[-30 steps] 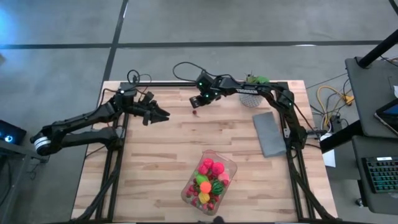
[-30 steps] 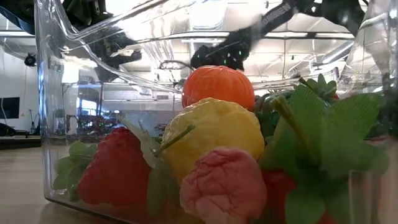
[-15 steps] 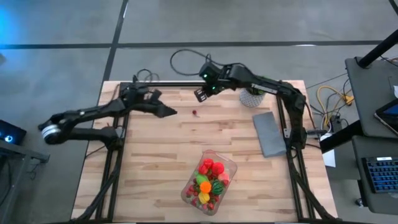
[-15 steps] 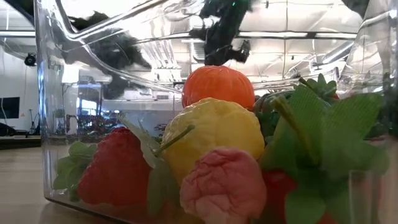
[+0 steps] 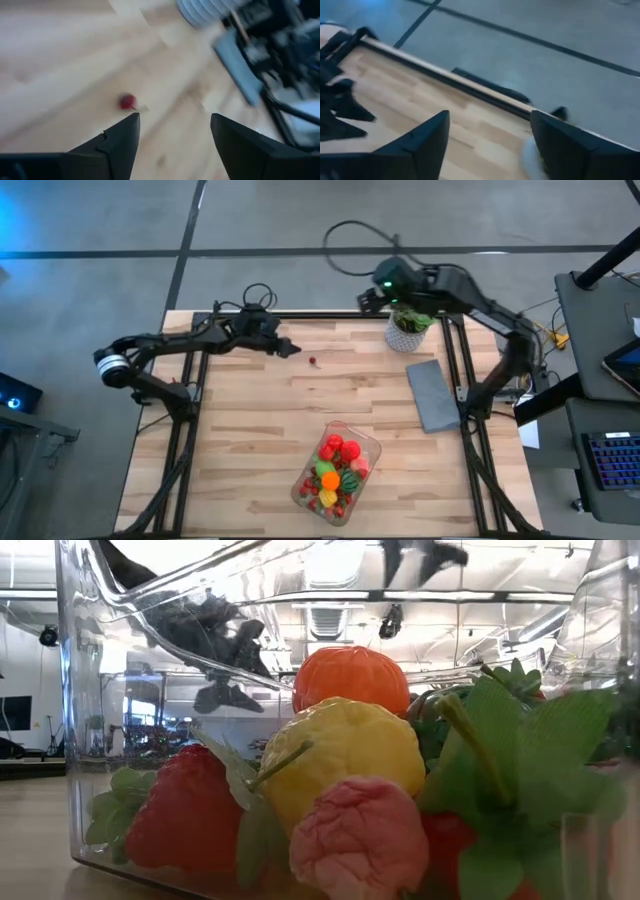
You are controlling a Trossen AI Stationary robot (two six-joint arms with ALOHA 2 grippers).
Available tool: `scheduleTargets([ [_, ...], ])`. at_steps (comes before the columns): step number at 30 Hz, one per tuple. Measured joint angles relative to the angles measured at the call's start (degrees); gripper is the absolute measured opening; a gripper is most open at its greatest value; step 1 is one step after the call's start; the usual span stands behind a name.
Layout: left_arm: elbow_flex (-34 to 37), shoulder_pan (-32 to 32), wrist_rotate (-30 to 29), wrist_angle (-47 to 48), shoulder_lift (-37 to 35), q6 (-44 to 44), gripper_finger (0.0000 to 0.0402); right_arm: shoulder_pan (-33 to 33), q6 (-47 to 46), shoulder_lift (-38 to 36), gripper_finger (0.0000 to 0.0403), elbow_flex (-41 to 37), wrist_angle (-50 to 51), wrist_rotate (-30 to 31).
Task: Pick and placing Produce into tupperware
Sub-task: Put the red cherry into the transparent basket
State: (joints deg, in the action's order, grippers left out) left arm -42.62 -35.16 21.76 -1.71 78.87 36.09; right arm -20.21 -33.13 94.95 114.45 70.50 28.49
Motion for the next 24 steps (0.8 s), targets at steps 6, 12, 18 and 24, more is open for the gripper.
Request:
scheduleTargets([
  [6, -2.7, 0.0, -7.4, 5.9, -1.5, -0.4, 0.0211, 0.0, -1.9, -6.6, 0.0304, -0.5, 6.5, 6.1],
  [12, -3.9, 0.5, -9.6, 9.0, -0.9, 1.4, 0.0209, -0.1, -0.5, -10.4, 0.0316, -2.1, 7.2, 6.3],
  [18, -3.9, 1.5, -15.3, 8.8, -0.9, 6.7, 0.0209, -0.1, 1.4, -12.4, 0.0316, -5.0, 7.3, 6.3],
  [24, -3.8, 2.2, -14.8, 8.8, 0.5, 11.6, 0.0209, -0.1, 5.4, -12.8, 0.0316, -8.0, 7.2, 6.6],
])
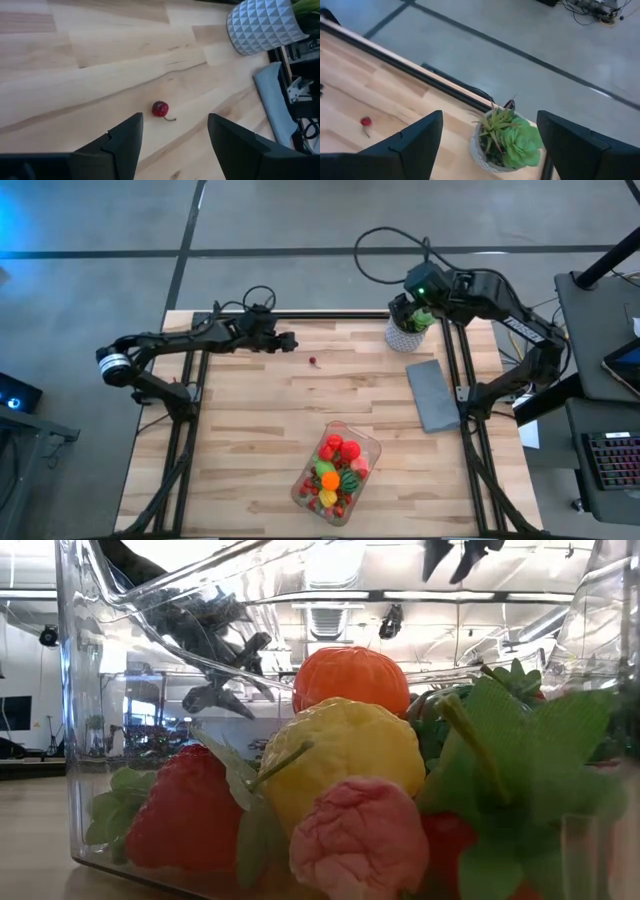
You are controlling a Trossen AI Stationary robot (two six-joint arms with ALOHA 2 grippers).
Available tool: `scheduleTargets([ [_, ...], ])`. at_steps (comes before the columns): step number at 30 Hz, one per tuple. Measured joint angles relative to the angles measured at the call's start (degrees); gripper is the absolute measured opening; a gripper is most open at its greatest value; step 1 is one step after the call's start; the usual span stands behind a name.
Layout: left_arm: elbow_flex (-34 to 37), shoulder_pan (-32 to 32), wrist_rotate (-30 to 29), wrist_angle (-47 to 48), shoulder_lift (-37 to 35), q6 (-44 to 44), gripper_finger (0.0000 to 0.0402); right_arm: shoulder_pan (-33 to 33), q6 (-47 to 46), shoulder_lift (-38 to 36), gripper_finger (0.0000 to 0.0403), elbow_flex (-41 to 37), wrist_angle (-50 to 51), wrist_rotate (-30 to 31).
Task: Pick and placing Produce into tupperware
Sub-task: Put the red cherry into the transparent basket
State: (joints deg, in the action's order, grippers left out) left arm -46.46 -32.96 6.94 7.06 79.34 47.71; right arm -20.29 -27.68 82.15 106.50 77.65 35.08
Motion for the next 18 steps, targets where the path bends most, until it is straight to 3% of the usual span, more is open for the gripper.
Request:
scheduleTargets([
  [10, -0.4, 1.4, -7.7, -0.7, 3.6, 8.1, 0.0209, -0.8, 3.9, -0.2, 0.0316, -1.8, 0.1, -0.4],
  [18, -4.8, 2.7, -7.7, -0.5, 11.1, 12.5, 0.0209, -2.1, 6.9, -1.6, 0.0321, -1.8, 0.0, -0.4],
])
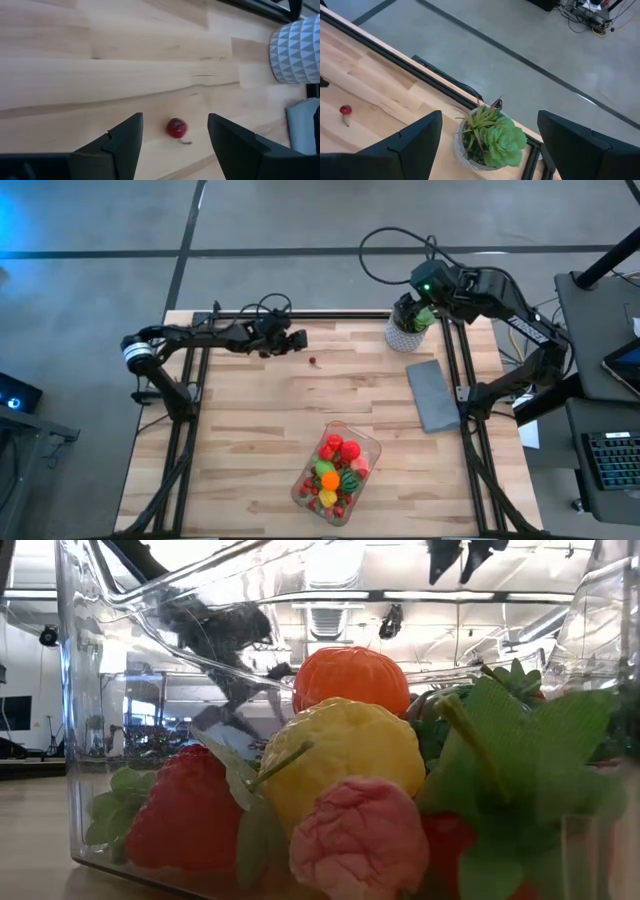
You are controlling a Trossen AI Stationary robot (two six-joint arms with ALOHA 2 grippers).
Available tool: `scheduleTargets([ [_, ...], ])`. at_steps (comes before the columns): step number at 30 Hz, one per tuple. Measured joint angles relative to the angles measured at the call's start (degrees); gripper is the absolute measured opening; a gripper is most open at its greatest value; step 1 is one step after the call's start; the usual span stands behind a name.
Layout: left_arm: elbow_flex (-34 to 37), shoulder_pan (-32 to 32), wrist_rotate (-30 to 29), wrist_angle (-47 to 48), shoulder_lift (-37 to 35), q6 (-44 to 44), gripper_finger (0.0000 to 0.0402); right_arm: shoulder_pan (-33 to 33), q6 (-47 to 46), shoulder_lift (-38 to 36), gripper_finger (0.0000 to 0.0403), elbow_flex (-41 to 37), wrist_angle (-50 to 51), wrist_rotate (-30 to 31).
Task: Pick and placing Produce into tupperware
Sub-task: Put the red cherry into the transparent basket
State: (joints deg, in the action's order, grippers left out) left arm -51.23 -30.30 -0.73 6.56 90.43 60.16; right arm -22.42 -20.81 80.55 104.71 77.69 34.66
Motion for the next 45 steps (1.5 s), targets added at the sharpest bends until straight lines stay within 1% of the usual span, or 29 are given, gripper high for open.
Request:
scheduleTargets([
  [5, -5.7, 1.4, 0.3, 1.2, 4.4, -0.5, 0.0209, -0.7, 1.3, -0.5, 0.0322, 0.0, -0.1, 0.0],
  [9, -10.0, 2.2, 2.1, 7.2, 8.7, -0.8, 0.0209, -0.9, 1.6, -0.7, 0.0322, 0.0, -0.1, -0.1],
  [13, -14.0, 3.2, 4.2, 10.4, 12.6, -2.1, 0.0209, -0.9, 2.0, -0.9, 0.0322, 0.0, 0.0, -0.1],
  [19, -18.4, 4.0, 4.6, 14.8, 16.3, -2.5, 0.0209, -0.9, 2.0, -1.6, 0.0320, 0.0, 0.1, -0.1],
  [23, -19.2, 4.0, 4.5, 16.7, 17.2, -2.5, 0.0209, -0.9, 2.0, -2.2, 0.0317, -0.2, 0.1, -0.1],
  [31, -19.3, 4.0, 4.2, 16.7, 17.4, -2.8, 0.0208, -0.9, 2.0, -2.5, 0.0316, -0.4, 0.1, -0.1],
  [34, -19.3, 4.0, 3.3, 16.7, 17.4, -3.5, 0.0198, -0.9, 2.0, -2.5, 0.0316, -0.8, 0.1, -0.1],
  [40, -19.3, 4.0, 3.3, 16.6, 17.4, -3.5, 0.0163, -0.9, 2.8, -2.5, 0.0316, -2.1, 0.0, -0.1],
  [45, -19.3, 4.1, 3.4, 15.9, 18.0, -3.5, 0.0155, -0.9, 2.9, -2.5, 0.0316, -3.6, 0.0, -0.1],
])
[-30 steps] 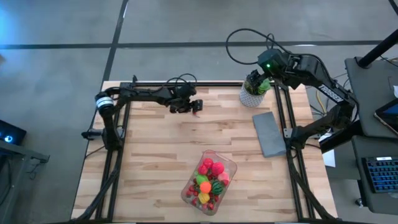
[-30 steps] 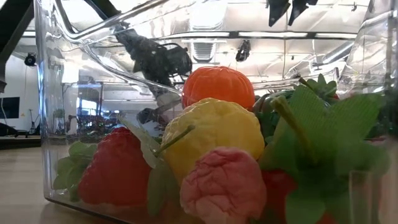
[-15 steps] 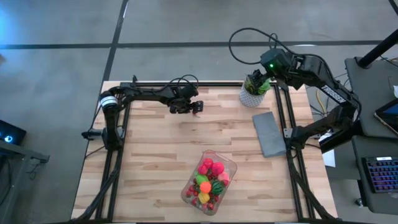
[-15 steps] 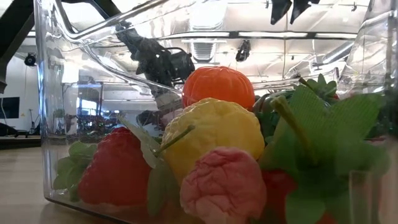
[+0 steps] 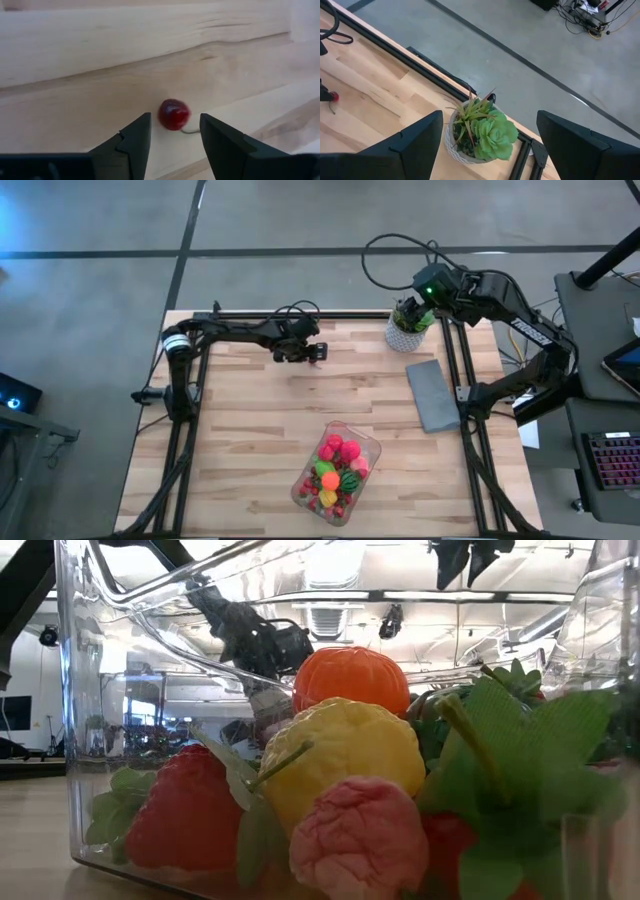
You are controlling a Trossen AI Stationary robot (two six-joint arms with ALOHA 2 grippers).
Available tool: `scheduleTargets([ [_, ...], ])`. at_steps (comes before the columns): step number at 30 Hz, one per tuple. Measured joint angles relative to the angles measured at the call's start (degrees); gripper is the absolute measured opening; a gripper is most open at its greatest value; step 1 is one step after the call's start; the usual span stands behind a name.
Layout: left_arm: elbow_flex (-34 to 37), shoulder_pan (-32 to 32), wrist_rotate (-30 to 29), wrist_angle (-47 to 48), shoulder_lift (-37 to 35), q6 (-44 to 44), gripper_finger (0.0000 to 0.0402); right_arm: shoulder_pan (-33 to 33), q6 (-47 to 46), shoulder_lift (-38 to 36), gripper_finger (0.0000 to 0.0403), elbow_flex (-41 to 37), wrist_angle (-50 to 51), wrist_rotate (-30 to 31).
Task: Pick and placing Produce into tupperware
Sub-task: Put the red cherry into the transparent basket
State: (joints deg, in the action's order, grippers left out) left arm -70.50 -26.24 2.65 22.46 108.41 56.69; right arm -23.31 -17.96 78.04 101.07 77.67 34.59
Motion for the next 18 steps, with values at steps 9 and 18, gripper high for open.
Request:
scheduleTargets([
  [9, 0.0, 0.0, 0.7, -1.4, 1.9, 2.9, 0.0154, 0.0, 0.2, -0.1, 0.0316, -0.4, 0.1, 0.0],
  [18, -0.3, 0.0, 0.3, -1.5, 2.6, 2.4, 0.0154, 0.0, 0.4, -0.4, 0.0316, -0.4, 0.0, 0.0],
])
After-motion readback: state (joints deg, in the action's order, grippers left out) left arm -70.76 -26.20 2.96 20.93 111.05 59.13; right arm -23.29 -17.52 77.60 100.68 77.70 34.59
